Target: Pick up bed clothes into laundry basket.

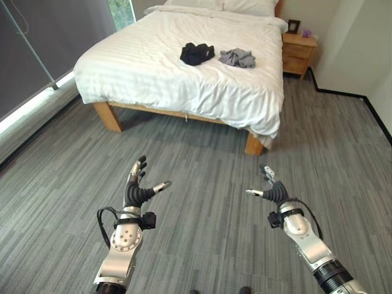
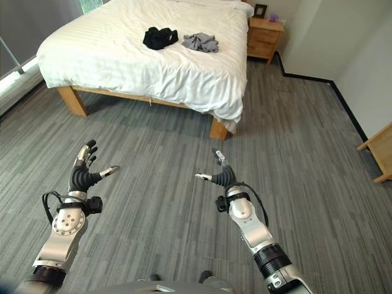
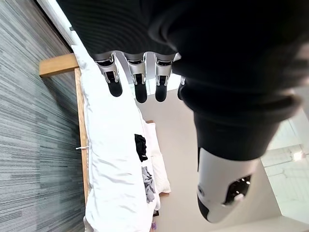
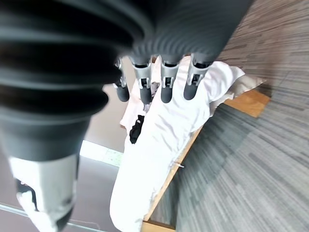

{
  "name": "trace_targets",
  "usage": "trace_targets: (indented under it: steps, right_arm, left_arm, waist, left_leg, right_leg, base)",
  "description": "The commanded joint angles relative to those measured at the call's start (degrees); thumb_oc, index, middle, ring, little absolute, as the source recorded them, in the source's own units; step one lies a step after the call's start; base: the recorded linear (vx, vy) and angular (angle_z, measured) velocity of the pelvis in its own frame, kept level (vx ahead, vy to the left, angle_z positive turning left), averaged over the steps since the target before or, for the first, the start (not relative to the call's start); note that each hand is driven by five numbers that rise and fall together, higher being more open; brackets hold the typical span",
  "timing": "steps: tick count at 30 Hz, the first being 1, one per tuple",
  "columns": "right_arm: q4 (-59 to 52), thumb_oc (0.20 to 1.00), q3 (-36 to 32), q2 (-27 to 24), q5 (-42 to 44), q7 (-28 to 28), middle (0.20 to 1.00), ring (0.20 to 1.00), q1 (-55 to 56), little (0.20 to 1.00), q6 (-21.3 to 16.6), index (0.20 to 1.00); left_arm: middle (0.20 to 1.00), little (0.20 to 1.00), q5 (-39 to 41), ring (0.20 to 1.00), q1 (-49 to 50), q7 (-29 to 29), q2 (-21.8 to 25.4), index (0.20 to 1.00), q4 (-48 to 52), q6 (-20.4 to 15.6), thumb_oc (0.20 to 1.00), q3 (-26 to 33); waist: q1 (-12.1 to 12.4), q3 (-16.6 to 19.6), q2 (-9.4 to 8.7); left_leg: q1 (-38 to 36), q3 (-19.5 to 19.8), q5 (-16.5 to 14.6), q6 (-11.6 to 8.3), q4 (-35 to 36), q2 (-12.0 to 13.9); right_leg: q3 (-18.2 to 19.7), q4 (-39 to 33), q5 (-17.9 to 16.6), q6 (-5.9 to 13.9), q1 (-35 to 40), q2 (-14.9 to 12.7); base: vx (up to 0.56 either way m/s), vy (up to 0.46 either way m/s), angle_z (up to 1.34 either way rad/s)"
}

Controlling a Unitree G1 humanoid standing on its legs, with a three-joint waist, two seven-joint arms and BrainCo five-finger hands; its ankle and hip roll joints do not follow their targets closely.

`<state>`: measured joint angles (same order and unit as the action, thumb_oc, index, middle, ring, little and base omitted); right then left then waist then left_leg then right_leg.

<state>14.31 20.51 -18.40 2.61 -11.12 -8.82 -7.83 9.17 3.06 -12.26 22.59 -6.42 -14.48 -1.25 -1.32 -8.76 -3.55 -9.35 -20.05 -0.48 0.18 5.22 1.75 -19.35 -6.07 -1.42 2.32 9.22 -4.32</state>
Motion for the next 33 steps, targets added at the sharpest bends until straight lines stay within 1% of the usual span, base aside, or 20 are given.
trace_targets:
  steps: [1,7,9,10,11,12,14,16,18,19,20,21,22,24,26,27,28,29,31,33]
  right_arm:
    - [-2.0,1.0,-1.5,-1.2,0.4,0.2,1.0,1.0,-3.1,1.0,-3.1,1.0]
    - [-3.0,1.0,-2.3,-2.0,0.9,0.9,1.0,1.0,-1.8,1.0,-2.3,1.0]
    - [-3.8,1.0,-2.5,-2.2,1.2,0.5,1.0,1.0,-1.8,1.0,-2.3,1.0]
    - [-3.8,1.0,-2.5,-2.2,1.2,0.5,1.0,1.0,-1.9,1.0,-2.3,1.0]
    - [-5.6,1.0,-3.5,-3.1,1.0,0.3,1.0,1.0,-1.1,1.0,-2.5,1.0]
    - [-7.9,1.0,-5.2,-4.7,1.0,0.2,1.0,1.0,-0.1,1.0,-2.7,1.0]
    - [-7.3,1.0,-6.2,-5.1,1.0,-0.4,1.0,1.0,-0.3,1.0,-2.4,1.0]
    - [-8.0,1.0,-7.0,-5.4,0.5,-0.3,1.0,1.0,0.4,1.0,-2.0,1.0]
    - [-8.3,1.0,-7.3,-5.6,0.0,-0.1,1.0,1.0,1.2,1.0,-1.9,1.0]
    - [-8.4,1.0,-7.3,-5.8,-0.5,0.1,1.0,1.0,1.7,1.0,-2.0,1.0]
    - [-7.5,1.0,-6.8,-6.1,-0.9,0.0,1.0,1.0,0.9,1.0,-2.0,1.0]
    - [-6.7,1.0,-6.4,-6.3,-1.0,-0.2,1.0,1.0,-0.1,1.0,-2.0,1.0]
    - [-6.2,1.0,-6.4,-6.5,-1.0,-0.5,1.0,1.0,-1.0,1.0,-1.8,1.0]
    - [-6.4,1.0,-5.6,-6.8,-2.4,0.2,1.0,1.0,-1.7,1.0,-1.5,1.0]
    - [-5.9,1.0,-4.9,-6.2,-3.9,0.8,1.0,1.0,-2.1,1.0,-1.7,1.0]
    - [-5.4,1.0,-4.7,-5.6,-4.4,0.5,1.0,1.0,-2.6,1.0,-1.6,1.0]
    - [-3.1,1.0,-4.0,-5.1,-4.9,0.0,1.0,1.0,-5.3,1.0,-1.7,1.0]
    - [-3.1,1.0,-4.0,-5.1,-4.9,0.0,1.0,1.0,-5.3,1.0,-1.7,1.0]
    - [-2.8,1.0,-2.1,-3.5,-5.1,0.1,1.0,1.0,-7.6,1.0,-1.1,1.0]
    - [-3.4,1.0,-1.8,-2.9,-5.7,-0.7,1.0,1.0,-8.1,1.0,-1.1,1.0]
  left_arm:
    - [1.0,1.0,8.3,1.0,-0.4,2.9,0.7,1.0,1.7,-4.0,1.0,1.3]
    - [1.0,1.0,8.7,1.0,-1.7,3.0,2.0,1.0,-0.2,-2.9,1.0,0.1]
    - [1.0,1.0,8.9,1.0,-2.6,3.0,2.3,1.0,-0.1,-2.7,1.0,-0.8]
    - [1.0,1.0,8.9,1.0,-2.7,3.0,2.3,1.0,-0.1,-2.7,1.0,-0.8]
    - [1.0,1.0,9.8,1.0,-2.0,3.7,2.9,1.0,4.9,-2.8,1.0,-0.3]
    - [1.0,1.0,12.1,1.0,0.9,5.7,3.8,1.0,9.4,-3.4,1.0,0.5]
    - [1.0,1.0,13.5,1.0,2.0,5.4,2.7,1.0,9.7,-3.7,1.0,0.9]
    - [1.0,1.0,14.4,1.0,4.0,6.5,2.3,1.0,10.7,-2.8,1.0,1.2]
    - [1.0,1.0,14.6,1.0,5.5,6.9,2.1,1.0,11.5,-2.4,1.0,1.6]
    - [1.0,1.0,15.0,1.0,6.7,7.4,2.0,1.0,12.1,-2.3,1.0,2.1]
    - [1.0,1.0,15.2,1.0,7.8,7.6,2.3,1.0,12.3,-2.2,1.0,2.1]
    - [1.0,1.0,15.0,1.0,7.8,7.6,2.2,1.0,11.7,-2.2,1.0,1.7]
    - [1.0,1.0,14.8,1.0,8.0,7.7,2.2,1.0,11.4,-2.0,1.0,1.3]
    - [1.0,1.0,14.7,1.0,10.2,9.9,3.6,1.0,12.1,-1.2,1.0,0.7]
    - [1.0,1.0,15.1,1.0,12.1,12.0,5.2,1.0,13.2,-0.5,1.0,0.6]
    - [1.0,1.0,15.3,1.0,12.1,12.3,6.1,1.0,13.4,-0.5,1.0,0.6]
    - [1.0,1.0,15.9,1.0,11.0,13.0,9.0,1.0,13.4,-0.7,1.0,0.3]
    - [1.0,1.0,15.9,1.0,11.0,13.0,9.0,1.0,13.4,-0.7,1.0,0.3]
    - [1.0,1.0,14.6,1.0,4.5,11.4,9.2,1.0,8.9,-0.1,1.0,-3.2]
    - [1.0,1.0,11.9,1.0,1.9,10.1,9.2,1.0,8.4,0.0,1.0,-4.9]
  waist:
    - [-0.2,1.8,-1.29]
    - [-1.1,0.6,-1.49]
    - [-0.9,-1.3,-2.12]
    - [-0.9,-1.2,-2.13]
    - [-0.4,-2.1,-2.58]
    - [1.4,-4.5,-2.83]
    - [3.8,-6.4,-3.57]
    - [5.5,-6.8,-3.39]
    - [6.4,-6.3,-3.08]
    - [6.8,-5.8,-2.15]
    - [7.4,-5.1,-0.01]
    - [7.9,-5.2,0.32]
    - [8.5,-5.4,0.61]
    - [9.4,-4.6,0.86]
    - [9.9,-3.8,-0.11]
    - [10.2,-4.0,-0.23]
    - [9.1,-5.3,-0.18]
    - [9.3,-5.1,-0.05]
    - [5.7,-5.9,-0.14]
    - [4.3,-6.3,1.08]
  left_leg:
    - [-0.1,-2.3,-0.7,-4.67,-0.2,3.5]
    - [-0.7,-1.3,-0.6,-4.83,-0.2,3.3]
    - [2.3,-0.4,-2.6,-5.19,-8.3,3.3]
    - [2.8,-0.4,-2.6,-5.16,-8.6,3.3]
    - [5.6,-0.5,-3.8,-6.06,-15.2,4.1]
    - [12.6,1.1,0.9,-8.32,-29.1,7.9]
    - [18.1,3.4,3.9,-9.51,-35.3,8.5]
    - [21.7,2.8,1.2,-8.08,-30.8,8.7]
    - [22.0,2.3,1.1,-7.49,-25.8,7.9]
    - [20.6,1.6,3.4,-7.43,-18.3,7.6]
    - [21.4,0.6,6.9,-7.58,-6.6,8.7]
    - [21.9,-0.1,8.6,-7.68,-1.7,8.7]
    - [23.6,-0.2,8.9,-8.04,-1.0,9.2]
    - [22.4,1.8,9.4,-6.87,-0.2,7.7]
    - [20.4,2.3,10.2,-5.1,-0.2,5.7]
    - [19.1,2.0,9.7,-4.36,-0.2,5.3]
    - [14.9,0.6,6.7,-2.65,-0.2,4.4]
    - [15.1,0.5,6.8,-2.63,-0.2,4.7]
    - [11.6,-0.8,4.5,-2.01,-0.2,4.8]
    - [9.7,-1.2,3.1,-1.79,-0.2,5.6]
  right_leg:
    - [0.3,1.1,3.0,3.35,0.9,-4.1]
    - [0.8,1.1,4.2,2.34,1.3,-3.0]
    - [1.2,1.1,5.0,1.63,2.0,-3.2]
    - [1.2,1.1,4.9,1.58,1.7,-3.2]
    - [0.8,1.1,5.4,0.99,1.9,-3.6]
    - [1.1,1.1,6.8,-0.48,3.5,-3.4]
    - [1.5,1.1,7.6,-1.14,4.5,-3.9]
    - [1.2,1.1,8.8,-0.59,5.0,-3.8]
    - [1.2,1.1,9.4,0.08,4.9,-3.9]
    - [1.4,1.1,10.0,0.86,4.8,-3.4]
    - [1.7,1.1,11.0,2.11,5.2,-2.6]
    - [1.8,1.1,11.6,2.56,5.9,-3.1]
    - [1.7,1.1,12.2,2.95,7.2,-3.2]
    - [2.3,1.1,13.9,3.57,9.9,-2.6]
    - [2.9,2.5,12.3,3.7,12.1,-3.0]
    - [3.1,7.3,12.0,4.25,10.8,-3.4]
    - [2.9,24.4,6.8,6.71,2.6,-5.7]
    - [3.1,24.5,6.7,6.65,2.2,-5.6]
    - [4.6,36.1,0.4,8.48,-5.1,-7.2]
    - [2.4,39.2,-0.8,8.21,-8.9,-9.1]
  base:
    - [0.0,0.0,0.0]
    - [0.04,-0.046,0.04]
    - [0.01,-0.088,0.04]
    - [-0.01,-0.1,0.08]
    - [0.06,-0.159,0.15]
    - [0.1,-0.189,0.2]
    - [0.15,-0.115,0.07]
    - [0.25,0.04,-0.5]
    - [0.23,0.106,-0.44]
    - [0.39,0.246,-0.1]
    - [0.51,0.311,-0.03]
    - [0.51,0.286,-0.01]
    - [0.45,0.169,-0.07]
    - [0.54,0.169,-0.37]
    - [0.49,0.188,-0.65]
    - [0.51,0.293,-0.43]
    - [0.3,0.223,-0.31]
    - [0.29,0.252,-0.2]
    - [0.25,0.184,-0.02]
    - [0.34,0.147,0.2]
